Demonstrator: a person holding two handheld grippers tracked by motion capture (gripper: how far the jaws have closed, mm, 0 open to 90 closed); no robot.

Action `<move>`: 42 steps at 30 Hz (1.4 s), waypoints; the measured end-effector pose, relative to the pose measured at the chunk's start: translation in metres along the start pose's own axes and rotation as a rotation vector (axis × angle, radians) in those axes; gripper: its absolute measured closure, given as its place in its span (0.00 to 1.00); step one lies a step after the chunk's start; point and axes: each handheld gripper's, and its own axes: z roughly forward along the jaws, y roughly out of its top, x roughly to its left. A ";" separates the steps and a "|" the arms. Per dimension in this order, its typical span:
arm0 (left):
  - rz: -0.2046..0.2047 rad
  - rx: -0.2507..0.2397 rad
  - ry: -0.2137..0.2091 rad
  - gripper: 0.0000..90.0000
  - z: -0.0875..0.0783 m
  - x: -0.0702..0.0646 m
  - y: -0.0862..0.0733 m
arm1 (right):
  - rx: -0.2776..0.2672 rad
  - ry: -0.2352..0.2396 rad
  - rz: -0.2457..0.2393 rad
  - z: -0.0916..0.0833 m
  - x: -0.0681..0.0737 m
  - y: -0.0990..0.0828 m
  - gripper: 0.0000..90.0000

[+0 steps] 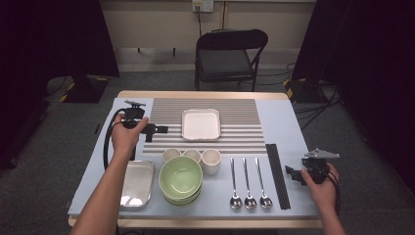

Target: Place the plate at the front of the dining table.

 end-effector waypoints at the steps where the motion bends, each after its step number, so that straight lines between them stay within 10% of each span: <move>1: -0.001 0.004 -0.002 0.25 0.000 0.001 -0.001 | 0.000 0.000 0.000 0.000 0.000 0.000 0.23; 42: -0.006 0.007 -0.022 0.26 -0.016 0.022 -0.029 | 0.000 0.000 0.000 0.000 0.000 0.000 0.23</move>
